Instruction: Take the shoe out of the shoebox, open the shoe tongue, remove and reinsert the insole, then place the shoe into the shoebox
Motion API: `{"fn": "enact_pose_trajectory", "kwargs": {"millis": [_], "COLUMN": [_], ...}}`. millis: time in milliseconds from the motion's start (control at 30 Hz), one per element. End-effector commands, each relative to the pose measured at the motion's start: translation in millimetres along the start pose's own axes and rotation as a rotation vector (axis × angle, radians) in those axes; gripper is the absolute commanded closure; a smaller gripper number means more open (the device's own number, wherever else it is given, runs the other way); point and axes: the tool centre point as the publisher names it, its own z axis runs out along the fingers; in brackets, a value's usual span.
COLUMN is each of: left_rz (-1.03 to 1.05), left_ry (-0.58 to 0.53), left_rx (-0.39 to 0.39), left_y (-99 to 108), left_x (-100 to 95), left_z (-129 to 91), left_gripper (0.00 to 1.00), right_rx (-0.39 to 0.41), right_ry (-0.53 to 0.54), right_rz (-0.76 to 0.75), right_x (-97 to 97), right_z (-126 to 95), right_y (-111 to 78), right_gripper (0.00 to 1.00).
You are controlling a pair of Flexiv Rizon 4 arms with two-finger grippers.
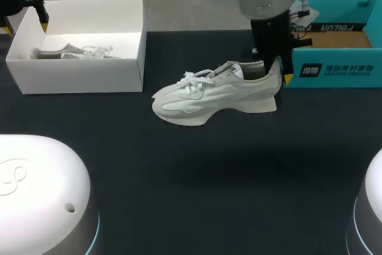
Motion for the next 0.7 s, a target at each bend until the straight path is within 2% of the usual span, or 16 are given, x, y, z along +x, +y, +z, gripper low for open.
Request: {"fn": "enact_pose_trajectory", "kwargs": {"millis": [33, 333, 467, 700], "left_rz": [0.000, 0.000, 0.000, 0.000], "left_ry": [0.002, 0.002, 0.002, 0.002], "left_rx": [-0.002, -0.002, -0.002, -0.002], "left_y": [-1, -1, -1, -1], "left_x": [0.0, 0.0, 0.0, 0.0], "left_z": [0, 0, 0, 0], "left_gripper": [0.00, 0.00, 0.00, 0.00], "right_rx": [-0.004, -0.001, 0.033, 0.042], "right_ry": [0.011, 0.017, 0.014, 0.023], "right_rz": [0.011, 0.036, 0.027, 0.036], "right_x": [2.9, 17.0, 25.1, 41.0], "right_z": [7, 49, 75, 118], "right_y": [-1.1, -16.0, -21.4, -25.7], "right_gripper": [1.00, 1.00, 1.00, 1.00]}}
